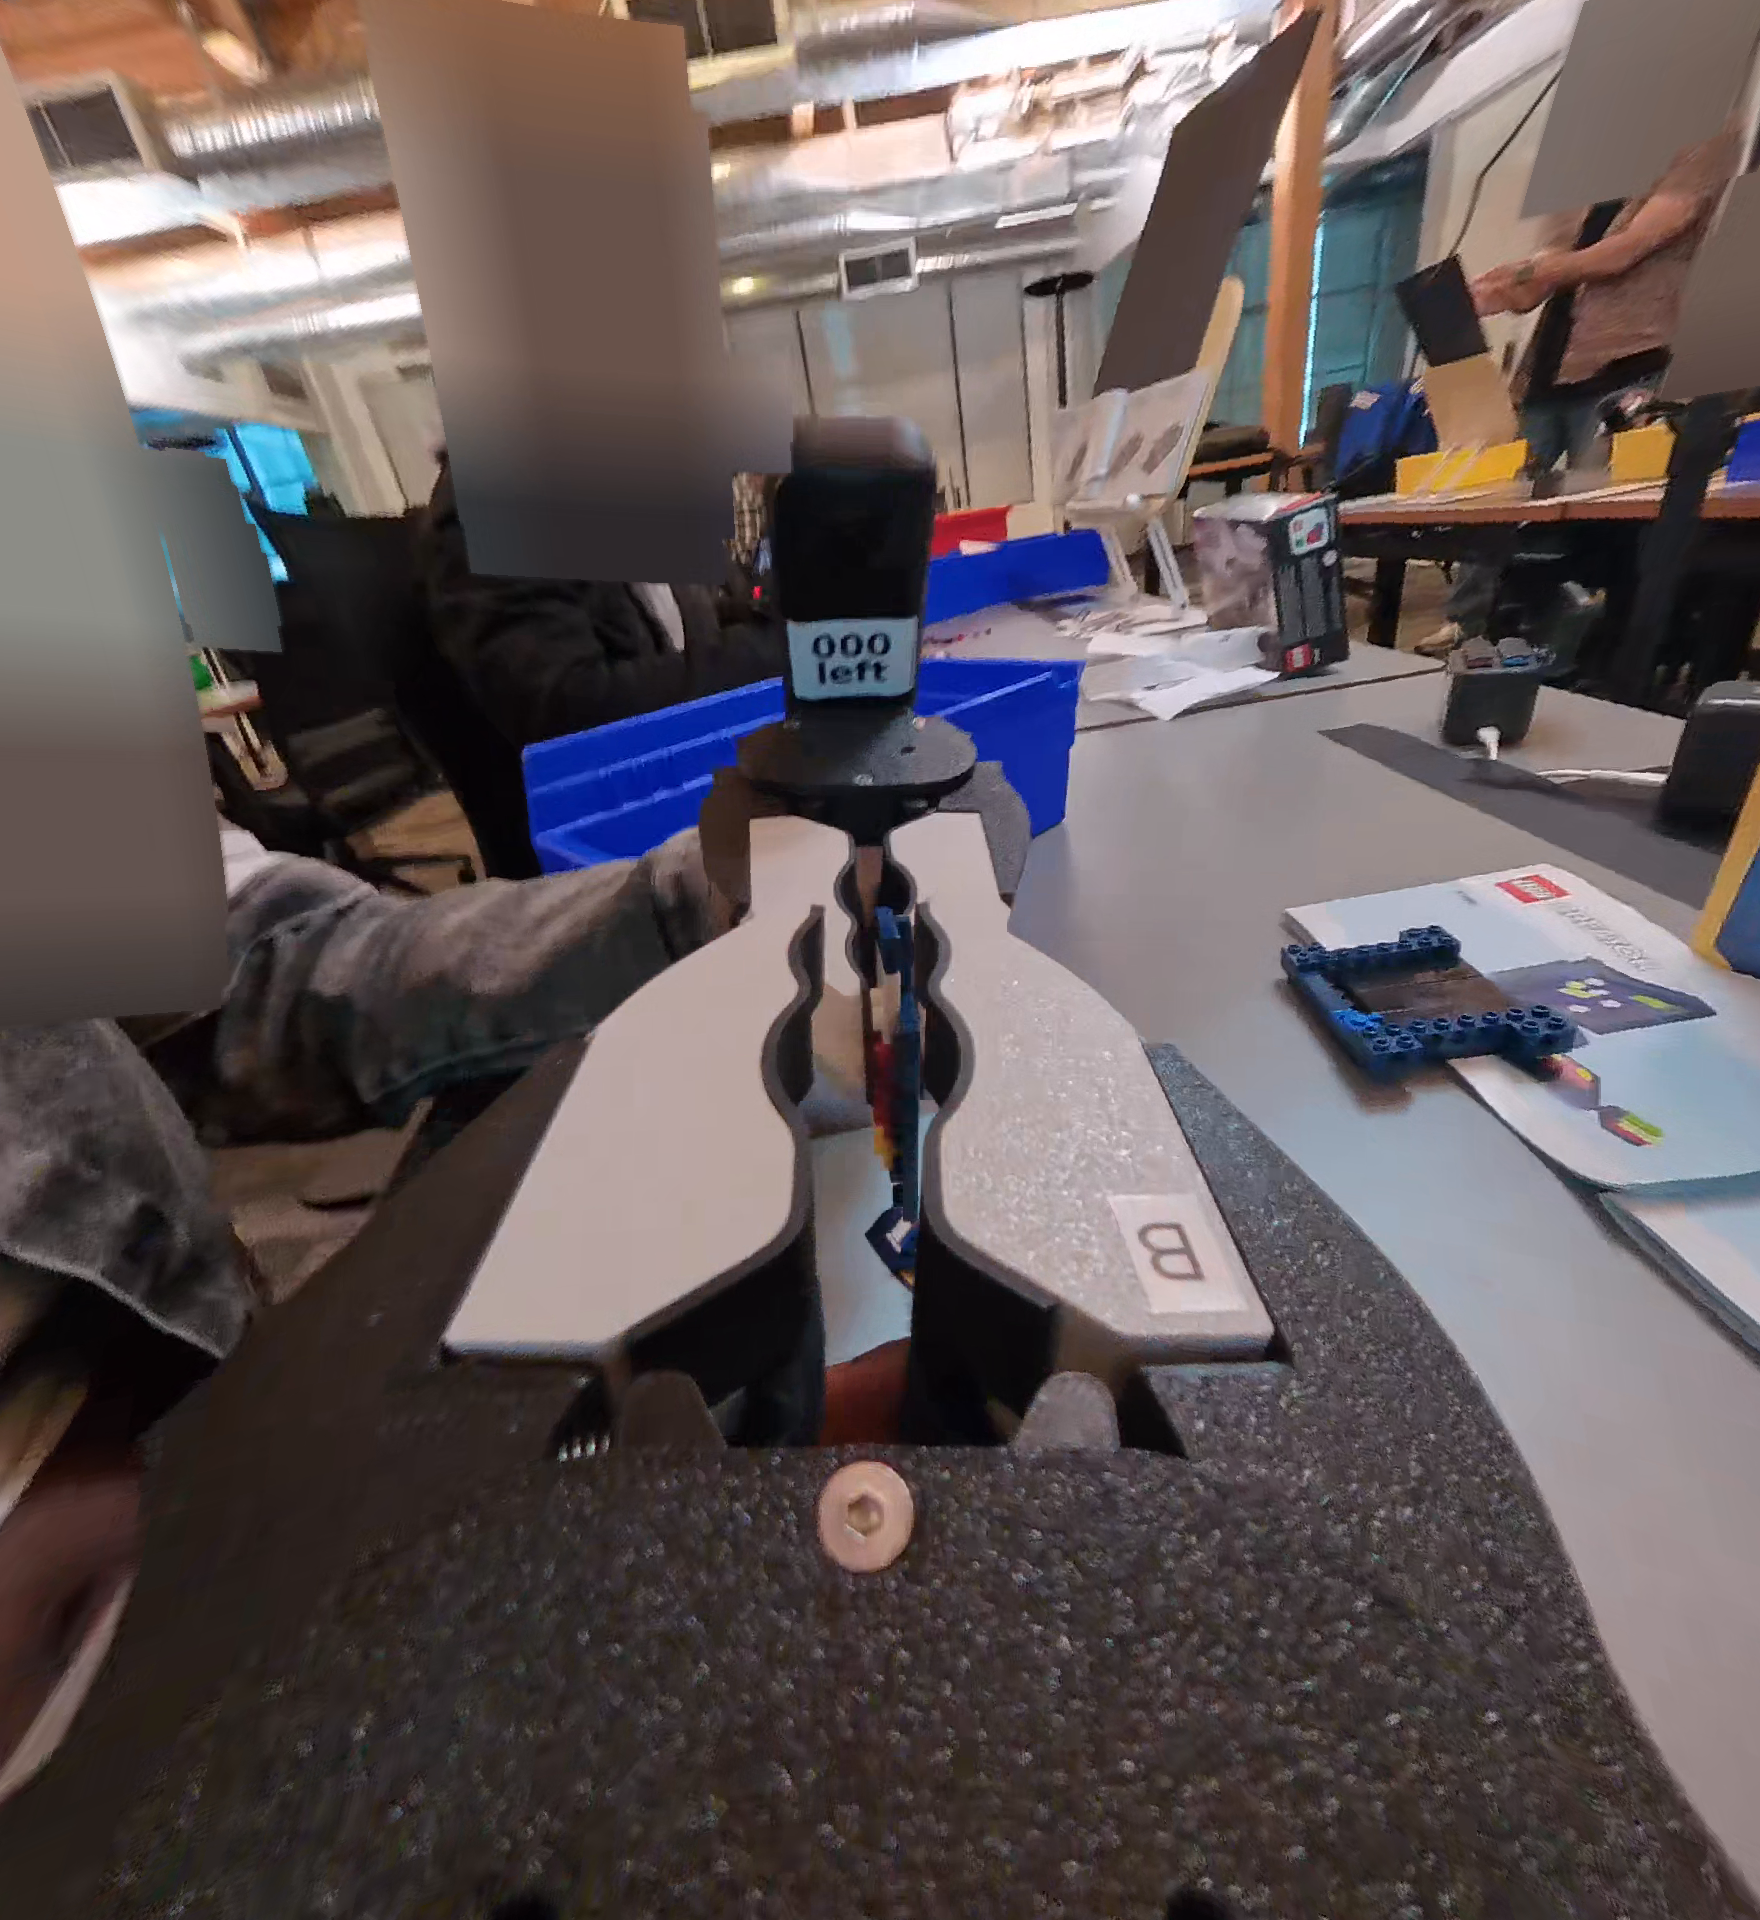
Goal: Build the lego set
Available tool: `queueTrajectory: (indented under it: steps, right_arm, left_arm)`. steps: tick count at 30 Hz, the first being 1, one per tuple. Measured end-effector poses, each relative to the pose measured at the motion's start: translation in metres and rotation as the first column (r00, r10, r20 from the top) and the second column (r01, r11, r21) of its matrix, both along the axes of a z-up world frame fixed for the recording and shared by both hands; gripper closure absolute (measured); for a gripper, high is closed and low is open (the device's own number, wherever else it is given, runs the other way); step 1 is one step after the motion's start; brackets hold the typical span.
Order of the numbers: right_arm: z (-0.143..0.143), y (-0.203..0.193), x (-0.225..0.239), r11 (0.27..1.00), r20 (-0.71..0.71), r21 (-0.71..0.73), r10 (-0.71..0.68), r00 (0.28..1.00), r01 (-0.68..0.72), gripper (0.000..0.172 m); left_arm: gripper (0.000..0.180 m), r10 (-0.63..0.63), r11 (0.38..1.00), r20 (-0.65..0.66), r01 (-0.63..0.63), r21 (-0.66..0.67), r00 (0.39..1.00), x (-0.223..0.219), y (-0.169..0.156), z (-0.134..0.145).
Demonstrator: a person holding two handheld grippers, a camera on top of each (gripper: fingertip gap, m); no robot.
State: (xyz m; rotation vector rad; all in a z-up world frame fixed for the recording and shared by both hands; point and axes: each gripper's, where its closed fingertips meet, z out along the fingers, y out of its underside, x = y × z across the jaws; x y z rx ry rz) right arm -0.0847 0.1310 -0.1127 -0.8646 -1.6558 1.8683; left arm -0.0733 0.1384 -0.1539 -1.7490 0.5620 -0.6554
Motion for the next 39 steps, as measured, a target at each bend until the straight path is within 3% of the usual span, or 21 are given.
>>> queueTrajectory:
  steps: [6,11,15,18,20,23,27,28,30,39]
  right_arm:
    - [-0.016,-0.006,-0.004,0.969,-0.031,0.237,-0.065,0.997,0.071,0.163]
    - [-0.017,-0.011,0.0,0.984,0.019,0.179,0.004,1.0,-0.007,0.159]
    - [-0.035,-0.011,-0.001,0.985,0.161,0.159,0.044,0.986,-0.07,0.146]
    - [-0.049,-0.013,-0.003,0.967,0.195,0.245,0.022,0.981,-0.071,0.152]
    - [-0.047,-0.014,-0.001,0.963,0.171,0.26,0.031,0.985,-0.075,0.166]
    - [-0.038,-0.011,-0.002,0.975,0.135,0.218,0.021,0.991,-0.05,0.166]
    - [-0.012,-0.005,-0.001,0.999,0.05,0.016,0.031,0.998,-0.031,0.166]
    - [-0.006,-0.004,0.0,0.999,0.026,-0.038,0.038,0.999,-0.037,0.166]
    - [0.0,-0.003,0.001,0.995,0.0,-0.095,0.043,0.999,-0.043,0.166]
    - [-0.007,0.0,0.001,0.998,0.047,-0.046,0.042,0.998,-0.04,0.166]
  left_arm:
    - [0.173,-0.028,0.999,-0.024,0.027,-0.039,0.999,0.004,-0.002,-0.007]
    - [0.173,-0.052,0.997,-0.125,0.045,-0.06,0.991,0.007,-0.005,-0.018]
    - [0.172,-0.035,0.996,-0.235,0.014,-0.088,0.971,0.004,-0.003,-0.029]
    - [0.173,-0.066,0.993,-0.25,0.04,-0.11,0.966,0.008,-0.006,-0.033]
    - [0.173,-0.066,0.994,-0.242,0.041,-0.105,0.968,0.009,-0.006,-0.032]
    - [0.171,-0.044,0.998,-0.189,0.034,-0.055,0.981,0.009,-0.003,-0.021]
    - [0.148,0.006,1.0,-0.075,-0.005,0.017,0.997,0.007,0.004,-0.004]
    - [0.149,-0.001,1.0,-0.047,0.002,0.027,0.999,0.009,0.004,-0.001]
    - [0.169,-0.038,0.997,0.005,0.037,0.065,0.999,0.014,0.001,0.006]
    - [0.172,-0.021,0.995,0.017,0.019,0.096,1.0,0.005,0.0,0.011]
